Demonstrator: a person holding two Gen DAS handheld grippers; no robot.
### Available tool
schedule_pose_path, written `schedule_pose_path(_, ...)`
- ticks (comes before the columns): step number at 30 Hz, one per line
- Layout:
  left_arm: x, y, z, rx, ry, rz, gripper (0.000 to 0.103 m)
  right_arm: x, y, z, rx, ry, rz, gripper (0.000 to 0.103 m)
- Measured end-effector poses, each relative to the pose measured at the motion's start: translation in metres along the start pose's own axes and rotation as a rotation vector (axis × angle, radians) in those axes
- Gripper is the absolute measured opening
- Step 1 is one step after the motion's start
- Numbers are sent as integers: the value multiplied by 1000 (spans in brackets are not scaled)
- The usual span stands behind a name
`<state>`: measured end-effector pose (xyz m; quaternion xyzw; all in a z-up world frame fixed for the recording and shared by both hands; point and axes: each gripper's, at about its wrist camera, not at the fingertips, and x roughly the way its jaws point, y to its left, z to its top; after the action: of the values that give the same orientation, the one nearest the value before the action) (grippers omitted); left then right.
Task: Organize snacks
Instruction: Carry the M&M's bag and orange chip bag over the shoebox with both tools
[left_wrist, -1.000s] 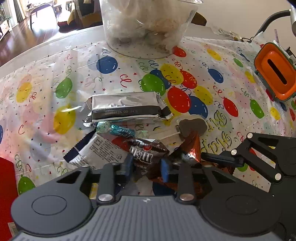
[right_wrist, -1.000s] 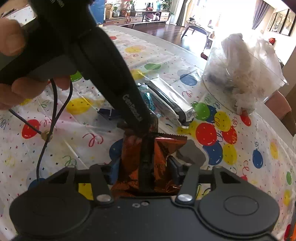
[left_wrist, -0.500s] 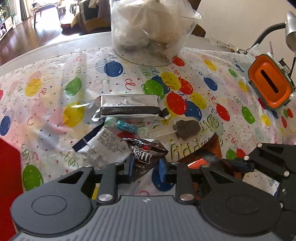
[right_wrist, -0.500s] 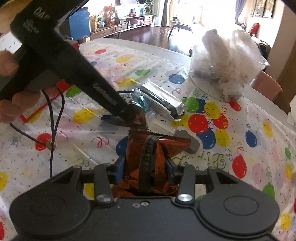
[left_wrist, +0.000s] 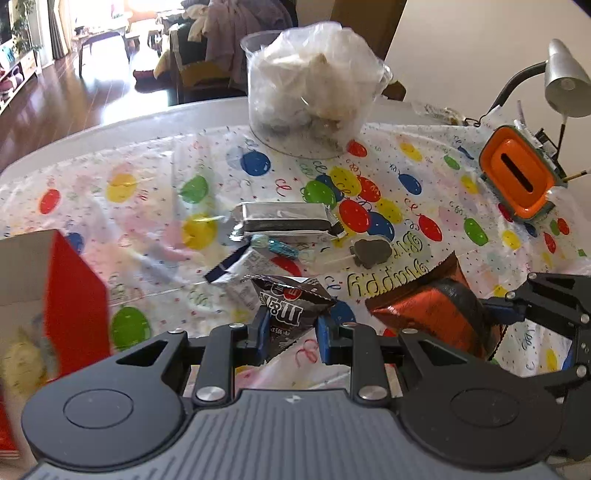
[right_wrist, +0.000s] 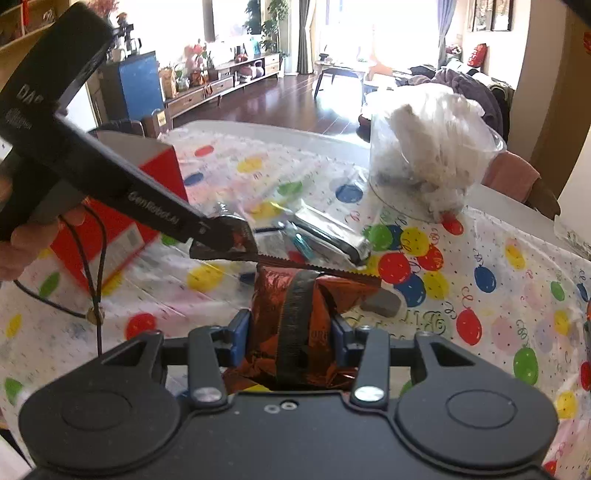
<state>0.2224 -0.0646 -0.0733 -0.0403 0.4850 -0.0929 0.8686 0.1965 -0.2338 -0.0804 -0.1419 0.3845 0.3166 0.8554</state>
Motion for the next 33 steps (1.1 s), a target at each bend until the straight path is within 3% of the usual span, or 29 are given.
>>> schedule_pose_path(17,-98,73,-39,-24,-50,14,25,-27,94,46,14,-68,3,43)
schedule_pose_path(33,-160,177,-60,-92,-116,117,25,6,187,97,-29,-78,36,43)
